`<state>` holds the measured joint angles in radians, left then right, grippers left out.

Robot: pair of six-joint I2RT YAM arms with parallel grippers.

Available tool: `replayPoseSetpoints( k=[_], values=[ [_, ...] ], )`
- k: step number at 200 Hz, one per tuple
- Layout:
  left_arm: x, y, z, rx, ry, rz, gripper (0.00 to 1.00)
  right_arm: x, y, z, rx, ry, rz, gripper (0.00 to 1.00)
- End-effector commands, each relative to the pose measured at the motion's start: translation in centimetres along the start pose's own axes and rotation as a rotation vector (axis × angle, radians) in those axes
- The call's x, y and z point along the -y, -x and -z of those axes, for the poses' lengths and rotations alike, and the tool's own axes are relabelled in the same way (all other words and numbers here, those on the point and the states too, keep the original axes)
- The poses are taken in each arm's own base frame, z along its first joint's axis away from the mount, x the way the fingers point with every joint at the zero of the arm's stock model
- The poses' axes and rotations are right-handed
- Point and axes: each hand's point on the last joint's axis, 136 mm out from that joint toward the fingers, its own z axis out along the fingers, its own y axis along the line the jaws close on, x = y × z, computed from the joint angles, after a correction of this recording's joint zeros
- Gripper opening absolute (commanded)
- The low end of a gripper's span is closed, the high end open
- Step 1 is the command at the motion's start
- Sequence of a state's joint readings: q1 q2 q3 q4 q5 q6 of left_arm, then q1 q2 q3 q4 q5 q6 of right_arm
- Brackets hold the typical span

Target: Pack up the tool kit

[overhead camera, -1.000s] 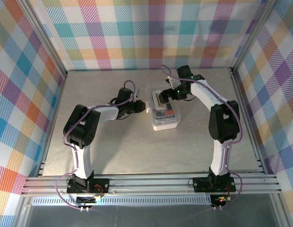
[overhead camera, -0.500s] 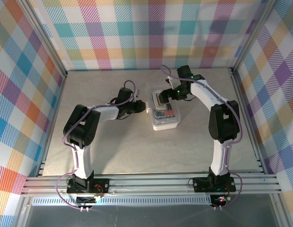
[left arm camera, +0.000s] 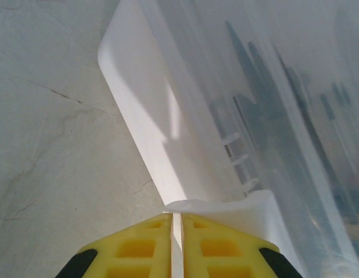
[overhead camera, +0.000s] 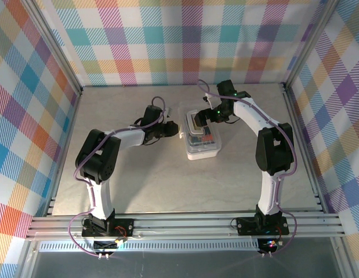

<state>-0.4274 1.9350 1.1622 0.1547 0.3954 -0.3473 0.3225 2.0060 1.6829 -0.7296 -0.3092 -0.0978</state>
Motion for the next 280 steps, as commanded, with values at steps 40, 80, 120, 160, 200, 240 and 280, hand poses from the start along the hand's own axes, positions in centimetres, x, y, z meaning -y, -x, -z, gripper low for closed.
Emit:
replayPoseSetpoints(
  k=[40, 80, 120, 160, 200, 240, 280],
  values=[
    [2.9, 2.0, 1.6, 0.037, -0.052, -0.056, 0.11, -1.1, -2.9, -0.9, -0.114, 0.068, -0.008, 0.99],
    [3.4, 2.1, 1.5, 0.037, -0.06, -0.059, 0.12, -1.1, -2.9, -0.9, -0.115, 0.069, -0.008, 0.99],
    [4.0, 2.3, 1.5, 0.037, -0.073, -0.064, 0.12, -1.1, -3.0, -1.0, -0.116, 0.069, -0.01, 0.99],
    [4.8, 2.3, 1.4, 0.034, -0.086, -0.068, 0.12, -1.1, -3.0, -1.1, -0.118, 0.072, -0.012, 0.99],
    [5.5, 2.3, 1.3, 0.033, -0.099, -0.074, 0.11, -1.1, -3.1, -1.1, -0.12, 0.073, -0.012, 0.99],
    [6.1, 2.4, 1.5, 0.034, -0.104, -0.08, 0.12, -1.1, -3.1, -1.1, -0.119, 0.075, -0.012, 0.99],
    [6.6, 2.8, 1.9, 0.036, -0.111, -0.089, 0.12, -1.0, -3.2, -1.3, -0.121, 0.076, -0.014, 0.99]
  ],
)
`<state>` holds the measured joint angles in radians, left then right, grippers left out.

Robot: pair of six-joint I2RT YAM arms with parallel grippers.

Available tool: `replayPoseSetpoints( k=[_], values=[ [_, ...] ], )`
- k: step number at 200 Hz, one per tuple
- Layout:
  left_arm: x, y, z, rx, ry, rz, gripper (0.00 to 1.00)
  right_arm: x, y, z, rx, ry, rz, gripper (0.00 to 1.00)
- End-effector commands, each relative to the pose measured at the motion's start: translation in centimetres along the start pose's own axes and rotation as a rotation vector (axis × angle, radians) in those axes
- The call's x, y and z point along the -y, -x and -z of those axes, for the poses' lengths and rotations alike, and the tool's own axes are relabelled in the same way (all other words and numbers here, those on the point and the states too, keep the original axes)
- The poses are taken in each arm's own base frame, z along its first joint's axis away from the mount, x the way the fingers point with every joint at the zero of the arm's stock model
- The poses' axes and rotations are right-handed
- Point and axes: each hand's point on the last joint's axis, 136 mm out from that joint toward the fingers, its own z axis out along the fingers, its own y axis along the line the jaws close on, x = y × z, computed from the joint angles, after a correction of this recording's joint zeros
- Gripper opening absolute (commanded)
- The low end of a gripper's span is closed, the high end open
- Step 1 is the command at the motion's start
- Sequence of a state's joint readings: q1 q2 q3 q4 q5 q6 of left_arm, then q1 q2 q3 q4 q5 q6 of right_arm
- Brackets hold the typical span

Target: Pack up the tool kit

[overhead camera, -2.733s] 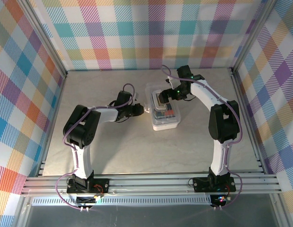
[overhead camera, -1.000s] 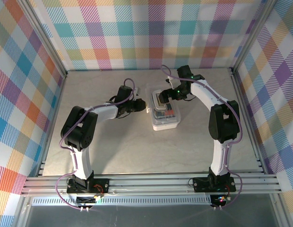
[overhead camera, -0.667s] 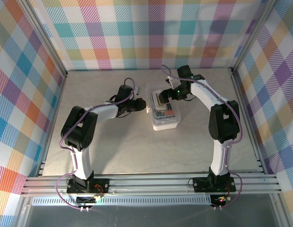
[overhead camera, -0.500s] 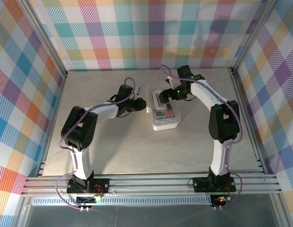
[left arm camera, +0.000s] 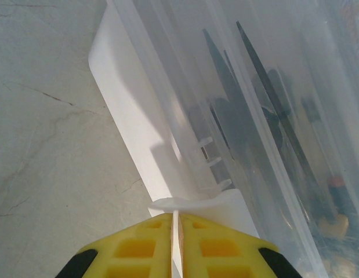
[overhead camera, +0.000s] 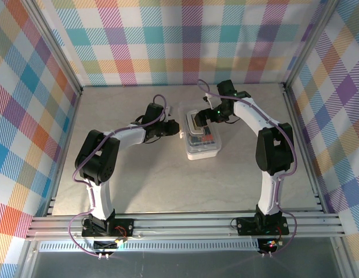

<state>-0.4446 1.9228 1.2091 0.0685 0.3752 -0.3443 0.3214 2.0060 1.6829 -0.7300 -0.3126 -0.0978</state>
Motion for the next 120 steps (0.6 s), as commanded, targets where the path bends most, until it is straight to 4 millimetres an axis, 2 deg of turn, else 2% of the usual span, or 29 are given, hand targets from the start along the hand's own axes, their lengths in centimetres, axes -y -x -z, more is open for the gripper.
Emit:
replayPoseSetpoints(
  k=[1, 120],
  values=[
    [5.7, 2.6, 1.8, 0.061, -0.13, -0.086, 0.12, -1.0, -3.2, -1.3, -0.121, 0.073, -0.013, 0.99],
    [7.3, 3.1, 1.9, 0.058, -0.154, -0.104, 0.12, -1.1, -2.9, -1.3, -0.117, 0.078, -0.014, 0.99]
  ],
)
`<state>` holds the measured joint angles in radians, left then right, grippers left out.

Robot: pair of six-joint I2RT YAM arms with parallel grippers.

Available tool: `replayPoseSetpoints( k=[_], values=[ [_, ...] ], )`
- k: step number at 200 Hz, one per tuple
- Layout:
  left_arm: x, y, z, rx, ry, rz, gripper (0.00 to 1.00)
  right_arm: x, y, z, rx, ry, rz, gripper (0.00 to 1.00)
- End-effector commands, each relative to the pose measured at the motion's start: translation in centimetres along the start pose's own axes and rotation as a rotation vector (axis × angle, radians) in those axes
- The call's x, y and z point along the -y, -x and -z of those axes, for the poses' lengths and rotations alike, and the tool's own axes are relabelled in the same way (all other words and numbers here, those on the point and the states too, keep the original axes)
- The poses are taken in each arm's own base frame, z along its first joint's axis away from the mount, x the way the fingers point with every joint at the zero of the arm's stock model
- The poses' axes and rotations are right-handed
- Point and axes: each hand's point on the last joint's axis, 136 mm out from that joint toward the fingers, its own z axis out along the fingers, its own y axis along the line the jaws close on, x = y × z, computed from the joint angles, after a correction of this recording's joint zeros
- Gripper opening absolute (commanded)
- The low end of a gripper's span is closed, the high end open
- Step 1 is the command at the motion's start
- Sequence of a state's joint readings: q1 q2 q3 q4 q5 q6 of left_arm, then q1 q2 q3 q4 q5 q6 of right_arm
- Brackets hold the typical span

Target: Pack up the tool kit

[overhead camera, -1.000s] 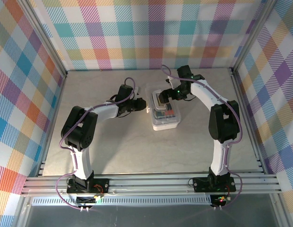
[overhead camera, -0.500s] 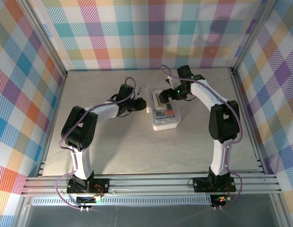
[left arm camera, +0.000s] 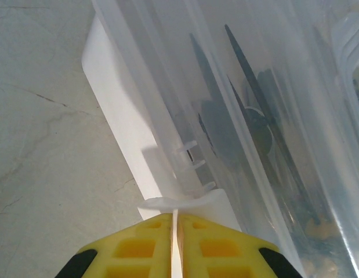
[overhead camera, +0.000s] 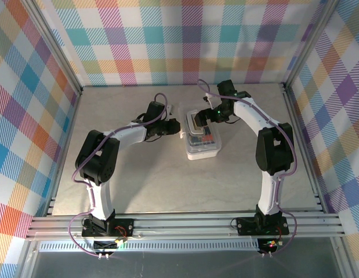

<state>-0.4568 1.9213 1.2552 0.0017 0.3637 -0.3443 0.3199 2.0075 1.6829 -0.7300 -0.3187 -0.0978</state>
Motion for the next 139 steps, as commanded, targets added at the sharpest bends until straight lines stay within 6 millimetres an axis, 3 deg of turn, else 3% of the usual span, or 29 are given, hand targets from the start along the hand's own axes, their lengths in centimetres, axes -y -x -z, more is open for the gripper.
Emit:
replayPoseSetpoints(
  k=[1, 139],
  values=[
    [6.5, 2.7, 1.9, 0.076, -0.164, -0.103, 0.12, -1.1, -2.9, -1.3, -0.116, 0.073, -0.012, 0.99],
    [3.3, -1.8, -0.4, 0.03, -0.144, -0.017, 0.11, -1.3, -3.0, -1.3, -0.123, 0.089, -0.028, 0.99]
  ],
)
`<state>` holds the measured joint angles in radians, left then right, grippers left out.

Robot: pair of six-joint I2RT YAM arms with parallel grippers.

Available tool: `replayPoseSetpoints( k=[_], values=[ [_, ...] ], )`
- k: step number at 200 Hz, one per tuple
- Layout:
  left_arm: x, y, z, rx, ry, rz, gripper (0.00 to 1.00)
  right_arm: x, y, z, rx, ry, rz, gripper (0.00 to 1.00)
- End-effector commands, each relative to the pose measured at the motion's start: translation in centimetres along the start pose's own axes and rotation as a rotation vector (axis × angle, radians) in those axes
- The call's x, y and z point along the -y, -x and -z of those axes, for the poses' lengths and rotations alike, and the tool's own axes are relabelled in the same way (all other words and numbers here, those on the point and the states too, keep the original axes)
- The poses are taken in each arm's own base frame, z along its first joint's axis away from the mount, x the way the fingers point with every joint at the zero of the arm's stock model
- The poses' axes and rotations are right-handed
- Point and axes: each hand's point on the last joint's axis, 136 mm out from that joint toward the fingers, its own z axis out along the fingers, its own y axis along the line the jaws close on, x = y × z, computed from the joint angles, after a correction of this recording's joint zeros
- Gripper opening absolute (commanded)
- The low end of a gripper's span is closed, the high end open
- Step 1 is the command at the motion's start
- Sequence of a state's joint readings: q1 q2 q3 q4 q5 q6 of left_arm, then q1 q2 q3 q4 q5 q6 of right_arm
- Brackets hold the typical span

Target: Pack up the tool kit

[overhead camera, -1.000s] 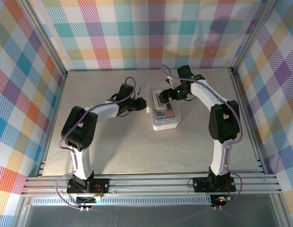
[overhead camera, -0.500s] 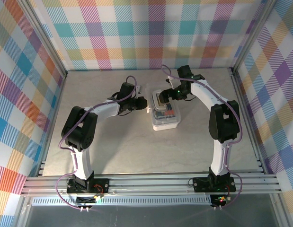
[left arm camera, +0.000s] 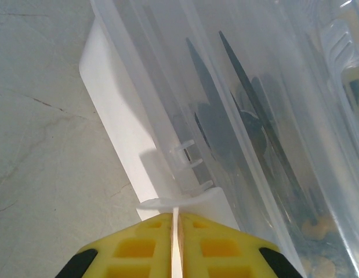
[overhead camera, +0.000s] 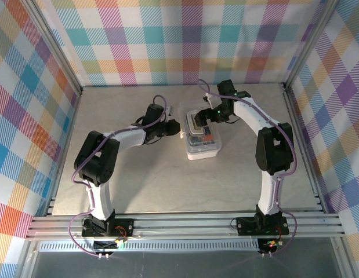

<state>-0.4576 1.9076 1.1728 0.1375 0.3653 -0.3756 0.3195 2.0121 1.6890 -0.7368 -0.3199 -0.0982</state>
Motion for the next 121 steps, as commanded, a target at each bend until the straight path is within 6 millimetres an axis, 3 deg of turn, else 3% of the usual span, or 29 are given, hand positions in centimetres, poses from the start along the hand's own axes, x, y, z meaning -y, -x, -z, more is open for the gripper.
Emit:
replayPoseSetpoints(
  k=[1, 121],
  values=[
    [3.3, -1.6, -0.3, -0.024, -0.114, -0.02, 0.11, -1.3, -2.9, -1.3, -0.117, 0.088, -0.026, 0.99],
    [2.2, -3.8, -2.3, -0.009, -0.185, 0.072, 0.11, -2.6, -2.9, -0.9, -0.106, 0.154, -0.101, 0.99]
  ],
)
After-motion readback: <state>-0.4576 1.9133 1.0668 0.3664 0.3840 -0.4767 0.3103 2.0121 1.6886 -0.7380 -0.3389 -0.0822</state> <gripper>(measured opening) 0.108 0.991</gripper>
